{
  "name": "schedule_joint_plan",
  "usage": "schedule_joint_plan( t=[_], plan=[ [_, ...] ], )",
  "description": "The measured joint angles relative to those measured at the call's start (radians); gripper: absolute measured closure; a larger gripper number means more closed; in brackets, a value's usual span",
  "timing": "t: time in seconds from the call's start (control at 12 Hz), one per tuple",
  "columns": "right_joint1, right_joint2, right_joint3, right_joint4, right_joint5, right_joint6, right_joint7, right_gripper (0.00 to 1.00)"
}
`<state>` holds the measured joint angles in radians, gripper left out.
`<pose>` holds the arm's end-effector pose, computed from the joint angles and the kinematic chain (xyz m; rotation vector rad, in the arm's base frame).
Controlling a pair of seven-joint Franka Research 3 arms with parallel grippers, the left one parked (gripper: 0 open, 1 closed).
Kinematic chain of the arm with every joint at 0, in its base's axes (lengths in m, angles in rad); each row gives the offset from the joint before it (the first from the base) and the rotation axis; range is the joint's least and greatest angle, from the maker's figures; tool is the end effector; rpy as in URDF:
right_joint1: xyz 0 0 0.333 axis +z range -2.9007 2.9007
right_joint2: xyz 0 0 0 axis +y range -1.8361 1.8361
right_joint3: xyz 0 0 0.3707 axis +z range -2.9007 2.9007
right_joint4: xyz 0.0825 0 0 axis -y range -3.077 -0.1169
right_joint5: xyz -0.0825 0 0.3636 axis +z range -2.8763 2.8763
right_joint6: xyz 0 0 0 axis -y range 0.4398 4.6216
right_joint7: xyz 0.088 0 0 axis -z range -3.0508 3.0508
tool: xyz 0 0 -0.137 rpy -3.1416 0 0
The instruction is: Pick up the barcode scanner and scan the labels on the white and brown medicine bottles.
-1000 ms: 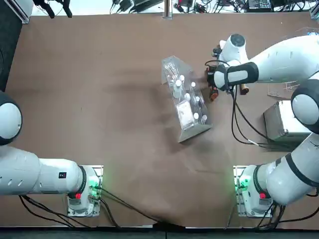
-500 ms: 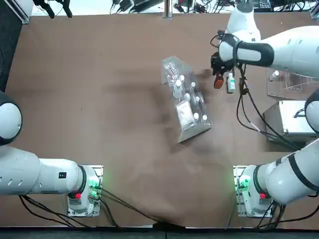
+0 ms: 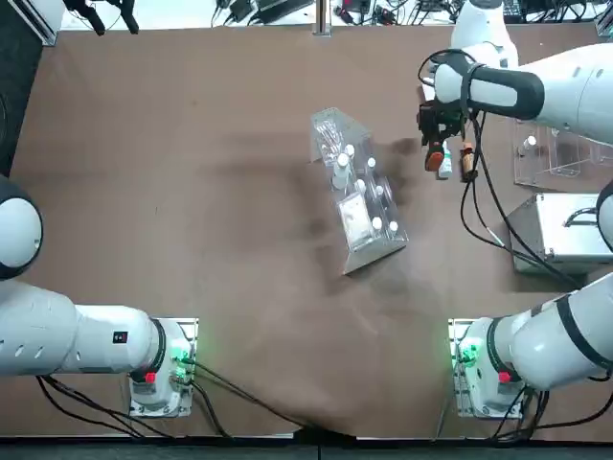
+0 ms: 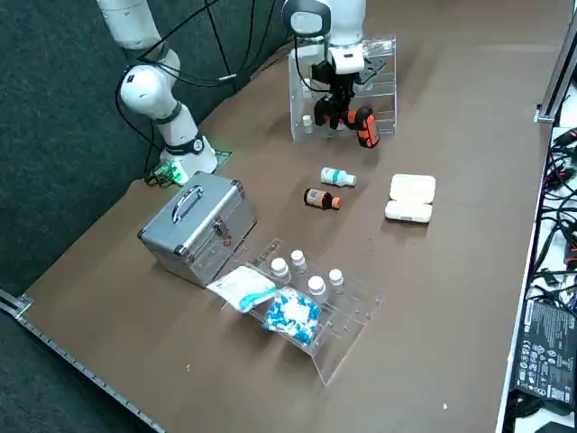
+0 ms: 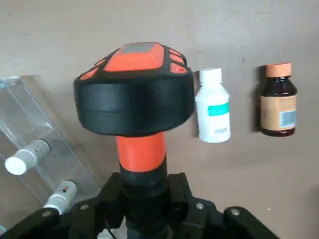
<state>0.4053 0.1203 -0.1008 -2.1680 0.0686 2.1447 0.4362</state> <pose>0.4965 0.1617 0.3664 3.1095 -0.2700 -0.2321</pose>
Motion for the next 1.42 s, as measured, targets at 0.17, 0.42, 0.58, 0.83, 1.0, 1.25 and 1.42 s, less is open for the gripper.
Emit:
schedule_joint_plan(
  t=[0.17,0.42,0.58,0.83,1.0,1.25,1.42],
  plan=[
    [-0.019,-0.009,-0.001,-0.002,0.0,-0.028,-0.025,0.57],
    [-0.103,-0.086,-0.001,-0.039,-0.003,-0.126,-0.156,0.57],
    [-0.193,-0.139,-0.006,-0.07,-0.003,-0.164,-0.262,0.57],
    [-0.255,-0.183,-0.01,-0.126,-0.003,-0.174,-0.316,0.57],
    [-0.256,-0.185,-0.007,-0.151,-0.003,-0.172,-0.322,0.57],
    [-0.252,-0.185,0.002,-0.176,-0.003,-0.17,-0.365,0.57],
    [-0.251,-0.184,0.004,-0.185,-0.003,-0.17,-0.405,0.57]
  ],
)
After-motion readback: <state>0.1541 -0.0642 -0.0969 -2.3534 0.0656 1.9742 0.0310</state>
